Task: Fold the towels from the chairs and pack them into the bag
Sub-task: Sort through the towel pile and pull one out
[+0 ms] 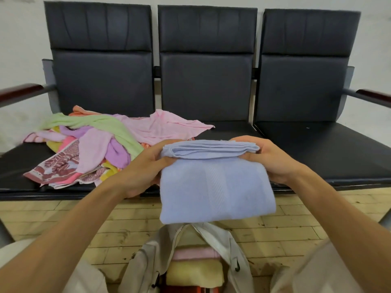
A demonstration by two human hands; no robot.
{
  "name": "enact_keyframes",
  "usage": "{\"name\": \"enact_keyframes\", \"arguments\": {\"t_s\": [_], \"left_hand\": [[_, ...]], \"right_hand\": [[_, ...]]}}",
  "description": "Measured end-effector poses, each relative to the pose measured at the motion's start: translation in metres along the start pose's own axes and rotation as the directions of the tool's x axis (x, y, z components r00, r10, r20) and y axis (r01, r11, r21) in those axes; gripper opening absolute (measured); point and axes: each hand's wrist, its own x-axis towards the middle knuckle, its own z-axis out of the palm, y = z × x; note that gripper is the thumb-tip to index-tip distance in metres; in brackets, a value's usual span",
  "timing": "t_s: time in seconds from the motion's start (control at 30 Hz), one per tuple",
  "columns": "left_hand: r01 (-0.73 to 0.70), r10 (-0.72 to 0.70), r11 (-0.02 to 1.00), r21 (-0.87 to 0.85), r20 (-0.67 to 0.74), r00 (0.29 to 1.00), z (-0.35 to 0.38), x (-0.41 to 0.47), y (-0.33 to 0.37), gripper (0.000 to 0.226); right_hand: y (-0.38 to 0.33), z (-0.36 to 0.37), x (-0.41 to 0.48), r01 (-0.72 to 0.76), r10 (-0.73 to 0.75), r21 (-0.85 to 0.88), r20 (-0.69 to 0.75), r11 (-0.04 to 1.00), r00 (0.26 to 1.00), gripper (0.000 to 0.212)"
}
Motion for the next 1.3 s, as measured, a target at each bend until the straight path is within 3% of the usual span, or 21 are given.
{"name": "enact_keyframes", "arguments": {"t_s": [0.13,0.3,0.43,0.5,0.6,0.7,0.77,0.9,1.0,1.1,1.2,1.3], "left_hand": [[0.014,-0.011,0.983,-0.183,0.018,1.0,0.001,0.001,0.003,0.033],[0.103,-0.097,0.974,-0.2,0.042,0.994,0.0,0.002,0.006,0.054],[0.16,-0.119,0.924,-0.347,0.135,0.984,0.0,0.0,0.012,0.029],[0.173,-0.141,0.934,-0.313,0.123,0.982,0.002,0.0,0.01,0.033],[0.174,-0.178,0.975,-0.142,-0.016,0.984,0.008,0.006,0.0,0.039],[0.121,-0.131,0.984,-0.129,-0.075,0.989,0.012,0.008,-0.007,0.025],[0.076,-0.088,0.985,-0.158,-0.069,0.994,0.01,0.009,-0.007,0.024],[0.08,-0.09,0.991,-0.108,-0.086,0.992,0.005,0.009,-0.006,0.044],[0.127,-0.126,0.992,0.015,-0.08,0.989,0.003,0.008,-0.006,0.029],[0.18,-0.177,0.982,0.051,-0.05,0.983,0.006,0.008,-0.01,0.017],[0.164,-0.164,0.986,0.006,-0.068,0.984,0.009,0.011,-0.013,0.03],[0.093,-0.097,0.994,-0.064,-0.06,0.993,0.011,0.011,-0.008,0.04]], "right_hand": [[-0.005,0.001,-0.001,-0.05,0.059,0.137,-0.058,0.989,0.997,0.028],[-0.001,0.002,0.004,-0.124,0.143,0.192,-0.091,0.974,0.985,0.032],[-0.003,0.001,0.001,-0.181,0.202,0.379,-0.016,0.908,0.979,0.035],[-0.006,0.003,0.0,-0.216,0.227,0.412,0.023,0.885,0.974,0.037],[0.002,0.006,0.005,-0.28,0.311,0.241,-0.099,0.929,0.945,0.054],[0.004,0.01,0.008,-0.273,0.296,0.147,-0.173,0.951,0.939,0.034],[0.003,0.008,0.007,-0.215,0.235,0.137,-0.153,0.967,0.96,0.016],[0.001,-0.003,0.005,-0.238,0.24,0.04,-0.038,0.97,0.97,0.043],[-0.002,-0.007,0.003,-0.263,0.283,-0.242,0.049,0.934,0.958,0.042],[-0.001,-0.003,0.002,-0.219,0.297,-0.485,0.088,0.846,0.951,0.026],[-0.002,-0.002,0.003,-0.181,0.24,-0.541,0.041,0.821,0.97,0.019],[-0.005,-0.005,0.001,-0.079,0.11,-0.538,0.025,0.839,0.994,0.028]]}}
